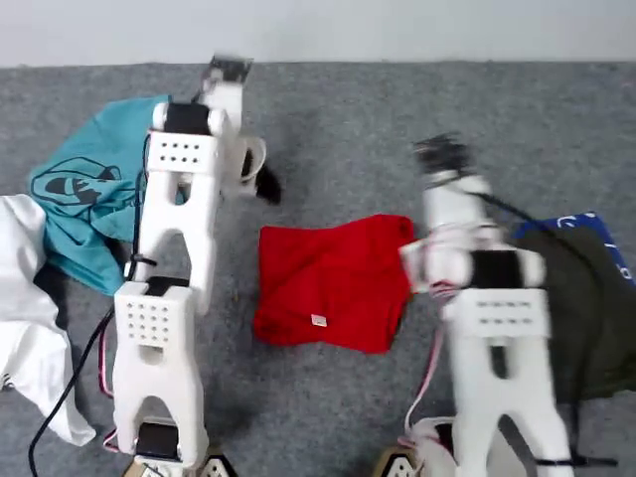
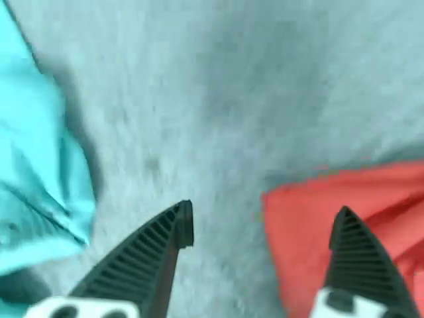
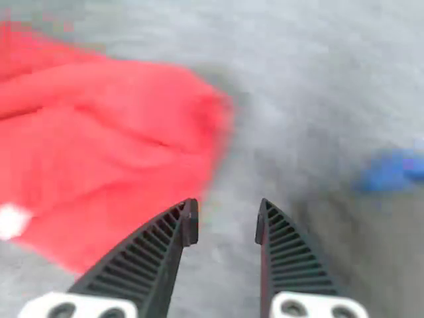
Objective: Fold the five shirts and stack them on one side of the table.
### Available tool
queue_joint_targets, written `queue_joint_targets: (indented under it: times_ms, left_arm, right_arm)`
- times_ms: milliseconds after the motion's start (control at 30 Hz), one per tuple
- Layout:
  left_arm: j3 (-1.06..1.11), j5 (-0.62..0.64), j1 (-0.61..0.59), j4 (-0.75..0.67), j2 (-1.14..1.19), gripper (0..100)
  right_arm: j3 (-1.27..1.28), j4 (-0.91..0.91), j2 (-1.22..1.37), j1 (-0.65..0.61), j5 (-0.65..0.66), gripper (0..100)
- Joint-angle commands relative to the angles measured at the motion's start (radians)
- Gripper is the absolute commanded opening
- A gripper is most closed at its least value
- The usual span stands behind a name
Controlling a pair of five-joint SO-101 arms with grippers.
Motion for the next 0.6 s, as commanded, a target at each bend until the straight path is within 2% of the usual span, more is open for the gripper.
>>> queue_joint_targets:
  times_ms: [0,100,233,400,567]
  left_arm:
    - [0.148,-0.011,-0.017,0.017,-0.066,32]
    - [0.206,-0.011,-0.035,-0.014,-0.066,32]
    - [0.229,-0.008,-0.097,-0.031,-0.066,32]
    - [0.229,-0.008,-0.150,-0.032,-0.064,32]
    - [0.229,-0.006,-0.147,-0.032,-0.034,32]
  right_arm:
    - [0.040,-0.084,0.039,-0.232,0.012,15.8]
    - [0.057,-0.189,0.127,-0.312,0.006,15.8]
    - [-0.015,-0.285,0.300,-0.329,0.005,15.8]
    - [-0.230,-0.289,0.516,-0.328,0.003,15.6]
    - [-0.382,-0.260,0.668,-0.331,0.003,6.5]
